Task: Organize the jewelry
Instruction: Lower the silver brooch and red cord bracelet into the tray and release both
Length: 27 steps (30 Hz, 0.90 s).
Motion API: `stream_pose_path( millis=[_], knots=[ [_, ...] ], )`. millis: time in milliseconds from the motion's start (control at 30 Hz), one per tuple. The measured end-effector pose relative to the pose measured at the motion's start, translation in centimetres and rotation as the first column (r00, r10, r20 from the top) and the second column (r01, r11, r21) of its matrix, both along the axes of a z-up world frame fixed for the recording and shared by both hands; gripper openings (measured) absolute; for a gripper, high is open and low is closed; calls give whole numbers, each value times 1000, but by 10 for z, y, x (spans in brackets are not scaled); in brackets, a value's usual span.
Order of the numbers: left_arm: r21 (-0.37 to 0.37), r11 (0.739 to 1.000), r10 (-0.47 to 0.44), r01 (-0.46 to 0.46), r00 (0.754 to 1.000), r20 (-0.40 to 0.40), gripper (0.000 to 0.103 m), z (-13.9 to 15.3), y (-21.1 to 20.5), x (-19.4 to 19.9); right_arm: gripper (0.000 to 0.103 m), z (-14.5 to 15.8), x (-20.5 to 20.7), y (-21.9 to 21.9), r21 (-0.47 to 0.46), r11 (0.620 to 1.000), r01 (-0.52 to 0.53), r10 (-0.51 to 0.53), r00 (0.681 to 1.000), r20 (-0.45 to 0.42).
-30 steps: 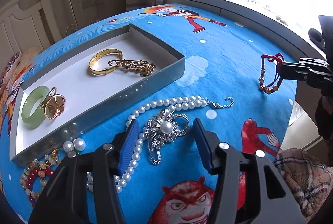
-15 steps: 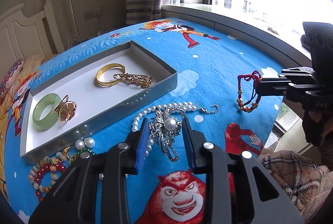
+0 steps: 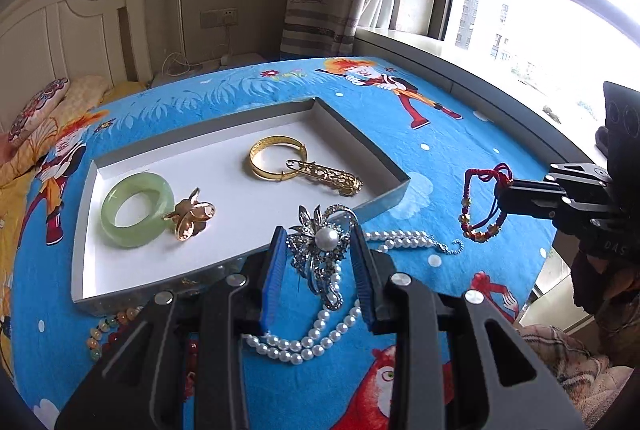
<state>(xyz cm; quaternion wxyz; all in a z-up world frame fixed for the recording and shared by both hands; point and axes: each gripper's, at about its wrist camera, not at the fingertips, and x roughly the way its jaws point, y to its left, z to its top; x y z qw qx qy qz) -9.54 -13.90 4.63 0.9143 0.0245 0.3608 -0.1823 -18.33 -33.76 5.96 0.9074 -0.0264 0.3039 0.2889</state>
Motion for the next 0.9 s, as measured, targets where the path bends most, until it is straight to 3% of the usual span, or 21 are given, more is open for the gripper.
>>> stream_pose_path(
  millis=[200,367,633,867,900],
  knots=[
    [-61,996,60,-63,997,-53,32,8,28,37,9,14,40,31,-15,999,-29,29,1000,7],
    [-62,992,109,-114,990,-86,32,16,42,76,9,18,74,59,-25,998,-51,51,999,-20],
    [-68,977,187,-201,968,-165,32,8,61,131,9,-2,113,108,-111,991,-75,66,994,-84],
    [-40,973,218,-229,957,-193,32,-5,66,146,10,-16,139,137,-161,984,-78,58,990,-126],
    [-43,970,226,-239,954,-195,36,-5,69,147,10,-17,142,139,-158,984,-81,60,989,-136]
  ],
)
